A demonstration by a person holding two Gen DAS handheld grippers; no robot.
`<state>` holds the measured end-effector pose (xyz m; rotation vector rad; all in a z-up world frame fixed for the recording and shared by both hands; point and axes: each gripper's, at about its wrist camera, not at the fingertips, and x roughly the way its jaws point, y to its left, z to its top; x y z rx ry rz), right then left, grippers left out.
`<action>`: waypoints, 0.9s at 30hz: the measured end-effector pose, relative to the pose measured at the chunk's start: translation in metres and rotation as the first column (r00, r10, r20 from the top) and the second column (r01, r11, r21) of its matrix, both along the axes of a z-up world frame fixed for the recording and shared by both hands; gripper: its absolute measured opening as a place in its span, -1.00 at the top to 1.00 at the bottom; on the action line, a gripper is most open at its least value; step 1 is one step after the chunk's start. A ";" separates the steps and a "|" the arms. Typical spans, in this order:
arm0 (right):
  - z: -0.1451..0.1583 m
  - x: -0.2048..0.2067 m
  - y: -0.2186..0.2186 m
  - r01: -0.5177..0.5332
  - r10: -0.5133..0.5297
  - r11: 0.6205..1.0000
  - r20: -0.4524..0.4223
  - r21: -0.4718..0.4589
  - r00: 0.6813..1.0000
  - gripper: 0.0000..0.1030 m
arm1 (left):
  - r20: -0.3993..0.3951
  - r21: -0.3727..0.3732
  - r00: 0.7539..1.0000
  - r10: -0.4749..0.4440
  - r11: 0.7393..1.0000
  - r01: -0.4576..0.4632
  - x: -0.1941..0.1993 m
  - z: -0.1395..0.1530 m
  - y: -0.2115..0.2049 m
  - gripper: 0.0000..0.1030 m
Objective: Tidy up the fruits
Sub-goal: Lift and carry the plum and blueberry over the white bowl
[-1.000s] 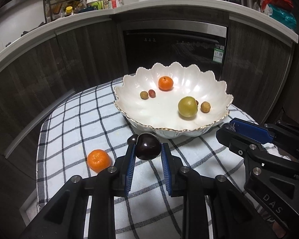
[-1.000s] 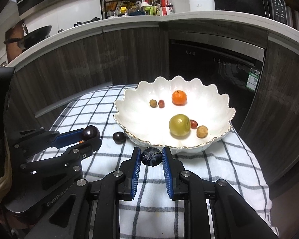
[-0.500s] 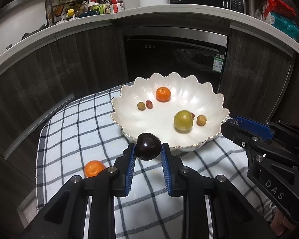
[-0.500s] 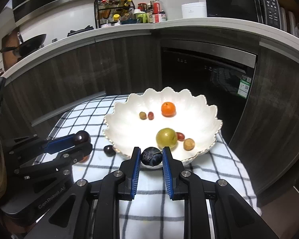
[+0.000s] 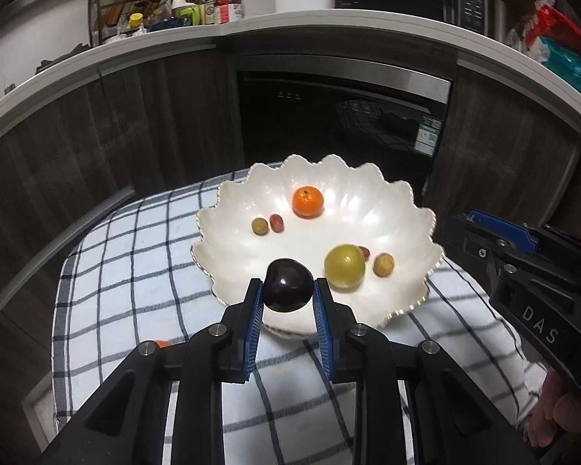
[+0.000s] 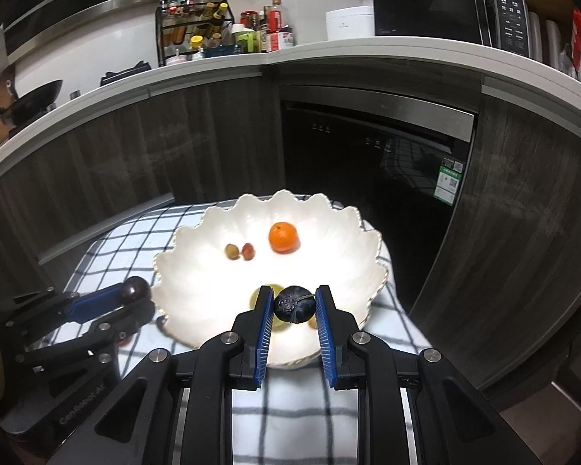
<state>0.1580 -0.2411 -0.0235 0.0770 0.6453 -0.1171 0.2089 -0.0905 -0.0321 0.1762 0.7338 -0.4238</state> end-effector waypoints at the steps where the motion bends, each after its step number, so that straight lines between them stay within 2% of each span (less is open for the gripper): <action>1: 0.000 0.002 -0.002 0.002 -0.002 1.000 -0.002 -0.002 1.000 0.54 | 0.004 0.001 1.000 0.006 1.000 -0.006 0.002 0.001 -0.001 0.49; 13: 0.000 0.040 -0.030 0.035 -0.036 0.999 -0.015 -0.021 0.999 0.54 | -0.013 -0.001 0.997 0.071 0.997 -0.071 0.035 -0.003 -0.019 0.48; 27: -0.011 0.079 -0.046 0.043 -0.045 0.998 -0.060 -0.044 0.997 0.54 | -0.055 -0.002 0.994 0.096 0.995 -0.097 0.070 -0.016 -0.030 0.48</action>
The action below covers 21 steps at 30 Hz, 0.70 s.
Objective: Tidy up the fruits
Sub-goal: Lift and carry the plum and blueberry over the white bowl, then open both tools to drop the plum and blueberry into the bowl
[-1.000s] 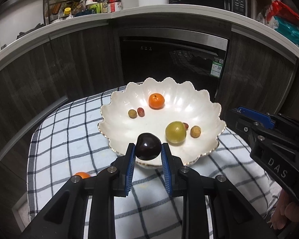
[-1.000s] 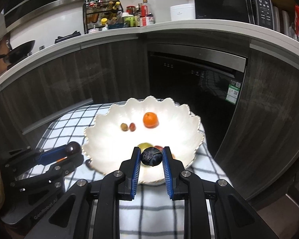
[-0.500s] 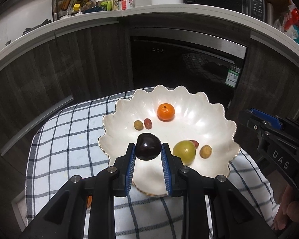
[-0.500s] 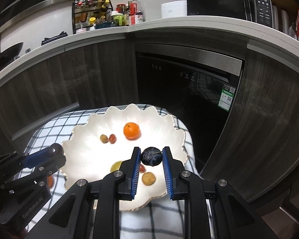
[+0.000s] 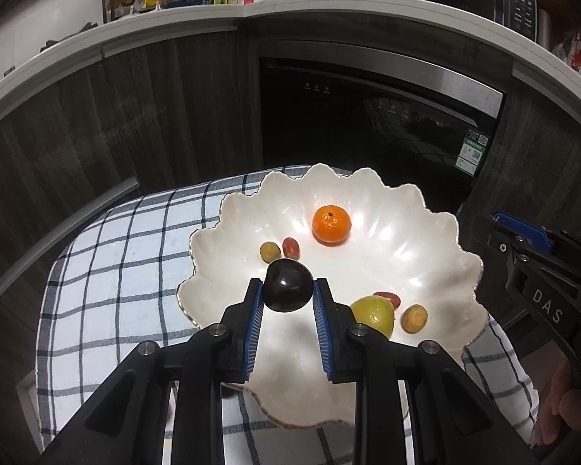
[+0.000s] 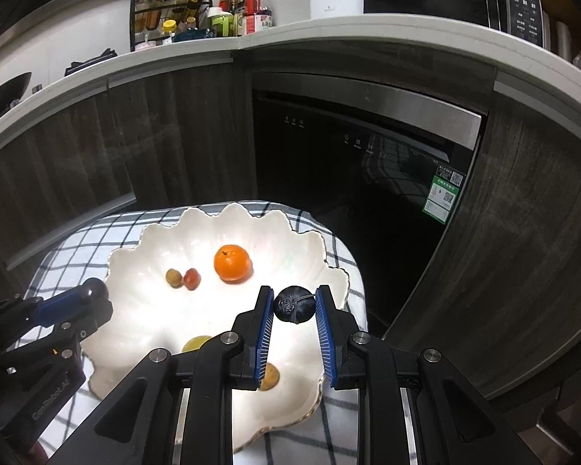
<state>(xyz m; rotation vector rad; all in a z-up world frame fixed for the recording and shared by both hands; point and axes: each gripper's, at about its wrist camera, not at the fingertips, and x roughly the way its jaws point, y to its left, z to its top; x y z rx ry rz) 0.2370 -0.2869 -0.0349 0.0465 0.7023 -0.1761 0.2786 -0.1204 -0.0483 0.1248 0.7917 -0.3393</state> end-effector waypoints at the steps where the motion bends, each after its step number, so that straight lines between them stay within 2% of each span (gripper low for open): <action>1: -0.001 0.003 -0.001 0.002 -0.002 1.000 -0.005 0.001 1.000 0.54 | -0.003 0.000 1.000 0.005 1.000 -0.005 0.002 -0.001 0.000 0.48; 17: -0.018 0.033 -0.008 -0.017 0.018 1.000 -0.085 0.013 0.996 0.53 | -0.051 0.011 0.999 0.018 1.000 -0.017 0.021 -0.013 -0.003 0.46; 18: -0.019 0.034 -0.008 -0.018 0.018 1.000 -0.090 0.010 0.996 0.53 | -0.055 0.011 0.998 0.013 1.000 -0.013 0.021 -0.013 -0.002 0.33; 19: -0.020 0.036 -0.008 -0.021 0.021 1.000 -0.097 0.006 0.995 0.53 | -0.058 0.010 0.998 0.013 1.000 -0.012 0.021 -0.013 -0.003 0.11; 21: -0.022 0.040 -0.008 -0.023 0.022 1.000 -0.112 -0.002 0.993 0.44 | -0.044 0.008 0.999 0.024 1.000 -0.023 0.020 -0.011 -0.001 -0.08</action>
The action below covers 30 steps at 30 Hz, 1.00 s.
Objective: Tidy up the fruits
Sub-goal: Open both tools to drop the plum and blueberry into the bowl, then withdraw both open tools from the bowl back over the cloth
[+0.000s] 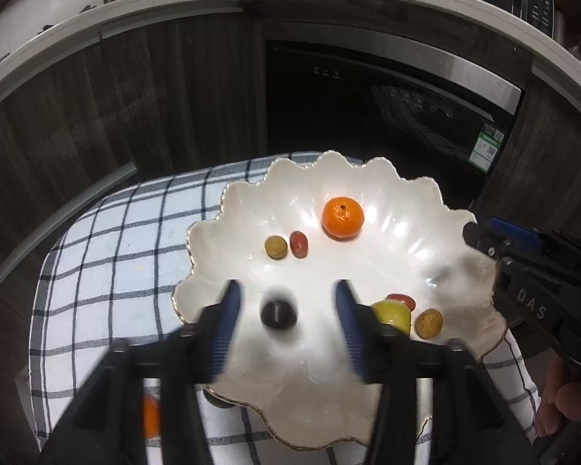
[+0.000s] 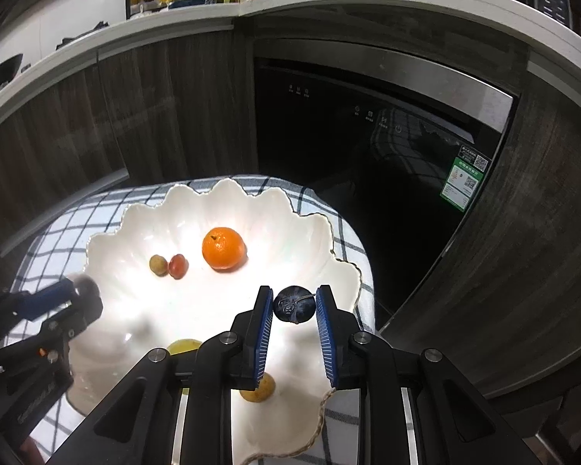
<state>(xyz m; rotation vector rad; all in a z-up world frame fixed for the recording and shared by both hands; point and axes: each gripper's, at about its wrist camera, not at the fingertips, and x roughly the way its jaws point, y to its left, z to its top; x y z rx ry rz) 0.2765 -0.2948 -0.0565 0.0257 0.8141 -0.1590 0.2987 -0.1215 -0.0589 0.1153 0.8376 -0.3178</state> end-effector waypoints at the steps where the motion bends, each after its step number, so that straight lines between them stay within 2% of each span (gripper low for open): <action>1: 0.000 0.001 0.000 0.001 -0.001 1.000 -0.005 -0.005 1.000 0.26 | 0.005 0.003 1.000 0.002 1.000 -0.002 -0.001 0.001 0.000 -0.10; 2: 0.000 0.001 -0.001 0.004 -0.004 1.000 -0.005 -0.008 1.000 0.06 | 0.007 0.007 1.000 0.001 1.000 -0.001 -0.001 0.002 0.000 -0.11; 4: 0.002 -0.001 -0.002 0.017 -0.017 1.000 0.011 -0.017 1.000 -0.18 | 0.009 0.012 1.000 0.001 1.000 -0.001 -0.001 0.003 0.001 -0.16; 8: 0.007 -0.005 -0.004 0.037 -0.036 0.999 0.033 -0.029 0.999 -0.39 | 0.014 0.022 1.000 -0.004 1.000 0.004 -0.004 0.007 0.001 -0.39; 12: 0.010 -0.008 -0.004 0.035 -0.034 0.999 0.042 -0.024 0.999 -0.46 | 0.017 0.024 1.000 0.001 1.000 -0.001 -0.005 0.012 0.004 -0.45; 16: 0.013 -0.009 -0.002 0.032 -0.031 0.999 0.048 -0.024 0.998 -0.48 | 0.037 0.022 0.999 0.020 1.000 -0.020 -0.007 0.019 0.009 -0.62; 30: 0.026 -0.022 0.001 0.044 -0.042 0.998 0.068 -0.034 0.997 -0.48 | 0.059 0.005 0.997 0.049 0.999 -0.050 -0.015 0.032 0.024 -0.69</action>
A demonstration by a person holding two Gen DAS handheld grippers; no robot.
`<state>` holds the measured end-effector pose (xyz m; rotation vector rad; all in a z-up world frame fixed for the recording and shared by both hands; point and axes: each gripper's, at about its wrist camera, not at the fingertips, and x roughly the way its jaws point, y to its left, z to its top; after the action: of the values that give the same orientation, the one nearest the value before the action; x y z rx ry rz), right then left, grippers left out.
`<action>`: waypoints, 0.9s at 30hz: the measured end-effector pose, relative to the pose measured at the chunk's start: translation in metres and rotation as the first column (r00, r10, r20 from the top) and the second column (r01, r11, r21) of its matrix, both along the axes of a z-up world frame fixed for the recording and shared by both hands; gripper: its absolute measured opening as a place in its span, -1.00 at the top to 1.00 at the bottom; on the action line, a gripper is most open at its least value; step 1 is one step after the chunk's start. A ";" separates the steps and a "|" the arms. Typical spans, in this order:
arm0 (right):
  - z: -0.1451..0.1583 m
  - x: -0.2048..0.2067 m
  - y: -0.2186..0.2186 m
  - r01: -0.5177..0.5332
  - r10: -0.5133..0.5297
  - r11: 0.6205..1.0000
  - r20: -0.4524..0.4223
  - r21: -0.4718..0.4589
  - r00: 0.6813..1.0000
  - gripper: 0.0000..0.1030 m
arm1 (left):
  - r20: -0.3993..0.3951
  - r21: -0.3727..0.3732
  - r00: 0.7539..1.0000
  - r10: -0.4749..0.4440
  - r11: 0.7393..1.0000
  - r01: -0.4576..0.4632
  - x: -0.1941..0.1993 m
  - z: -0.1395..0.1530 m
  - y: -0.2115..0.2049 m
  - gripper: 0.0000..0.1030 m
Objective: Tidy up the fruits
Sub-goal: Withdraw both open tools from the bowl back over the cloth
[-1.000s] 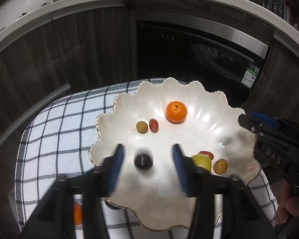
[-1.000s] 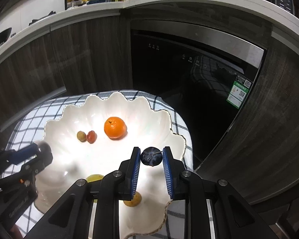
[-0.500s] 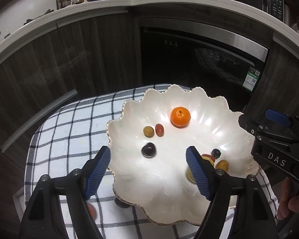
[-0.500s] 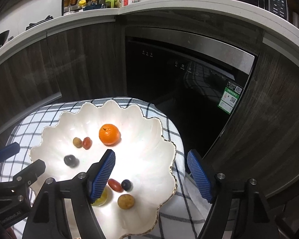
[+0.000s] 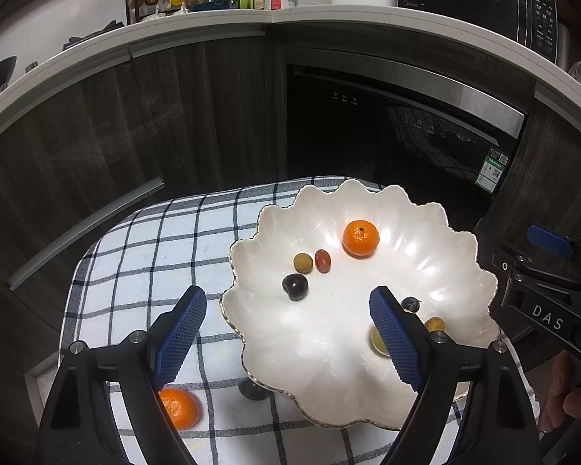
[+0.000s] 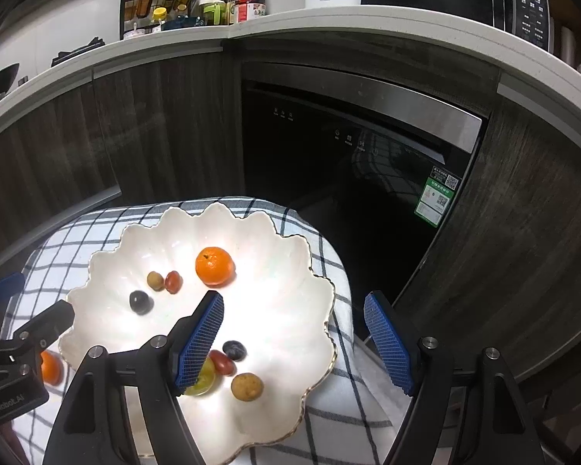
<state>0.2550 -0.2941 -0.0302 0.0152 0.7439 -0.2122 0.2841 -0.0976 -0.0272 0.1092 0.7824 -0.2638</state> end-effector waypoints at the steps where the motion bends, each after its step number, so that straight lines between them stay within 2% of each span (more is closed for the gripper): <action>1: 0.001 -0.001 0.001 -0.001 0.001 1.000 0.001 0.000 1.000 -0.48 | 0.002 -0.001 1.000 0.002 1.000 -0.002 -0.001 0.001 0.002 -0.69; 27: 0.012 -0.026 0.065 -0.092 0.091 0.996 0.030 0.020 0.995 -0.48 | 0.021 -0.013 0.995 0.102 0.995 -0.102 -0.034 0.012 0.070 -0.69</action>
<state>0.2289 -0.2295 -0.0184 0.0042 0.7161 -0.1162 0.2504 -0.0275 -0.0151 0.0604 0.7622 -0.1704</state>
